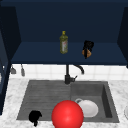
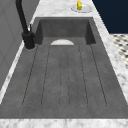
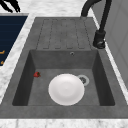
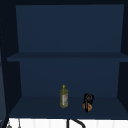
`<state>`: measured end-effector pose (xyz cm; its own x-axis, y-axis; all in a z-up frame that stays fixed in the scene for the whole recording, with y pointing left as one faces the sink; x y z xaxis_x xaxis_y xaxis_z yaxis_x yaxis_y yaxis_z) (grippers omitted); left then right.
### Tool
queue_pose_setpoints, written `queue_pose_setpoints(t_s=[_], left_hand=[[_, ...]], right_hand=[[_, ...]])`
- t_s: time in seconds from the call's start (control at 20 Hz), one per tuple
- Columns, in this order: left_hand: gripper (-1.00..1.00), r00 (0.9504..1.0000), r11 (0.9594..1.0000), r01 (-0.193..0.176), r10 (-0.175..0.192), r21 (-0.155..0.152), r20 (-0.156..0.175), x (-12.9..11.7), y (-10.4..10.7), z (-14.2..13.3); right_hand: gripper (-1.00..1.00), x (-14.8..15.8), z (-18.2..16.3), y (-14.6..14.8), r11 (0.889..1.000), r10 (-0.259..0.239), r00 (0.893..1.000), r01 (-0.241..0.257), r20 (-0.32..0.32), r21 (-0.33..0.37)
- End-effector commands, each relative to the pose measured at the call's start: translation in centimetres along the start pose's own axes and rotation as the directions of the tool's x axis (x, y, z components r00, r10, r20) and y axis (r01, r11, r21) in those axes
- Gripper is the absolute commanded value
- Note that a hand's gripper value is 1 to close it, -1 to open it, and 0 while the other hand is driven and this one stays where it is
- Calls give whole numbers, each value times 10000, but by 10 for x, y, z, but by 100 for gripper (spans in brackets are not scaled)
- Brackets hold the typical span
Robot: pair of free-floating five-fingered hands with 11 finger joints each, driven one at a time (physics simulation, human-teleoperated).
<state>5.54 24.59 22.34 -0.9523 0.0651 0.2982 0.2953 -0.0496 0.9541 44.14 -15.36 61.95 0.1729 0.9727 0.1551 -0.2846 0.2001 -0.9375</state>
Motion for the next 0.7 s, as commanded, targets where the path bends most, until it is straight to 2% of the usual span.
queue_pose_setpoints(t_s=[0.0,0.2,0.35,0.55,0.65], left_hand=[[0,10000,10000,0,0,0,0,0,0,0],[0,10000,10000,0,0,0,0,0,0,0],[0,10000,10000,0,0,0,0,0,0,0],[0,10000,10000,0,0,0,0,0,0,0],[0,10000,10000,0,0,0,0,0,0,0]], right_hand=[[100,-5,31,-8,9986,-469,9988,473,-159,257],[100,-16,69,-23,9970,-747,9972,746,49,226],[100,-23,97,-29,9971,-734,9971,730,212,202],[100,-27,126,-17,9992,-397,9991,396,114,70],[100,-32,138,-6,9993,-381,9992,381,100,-26]])
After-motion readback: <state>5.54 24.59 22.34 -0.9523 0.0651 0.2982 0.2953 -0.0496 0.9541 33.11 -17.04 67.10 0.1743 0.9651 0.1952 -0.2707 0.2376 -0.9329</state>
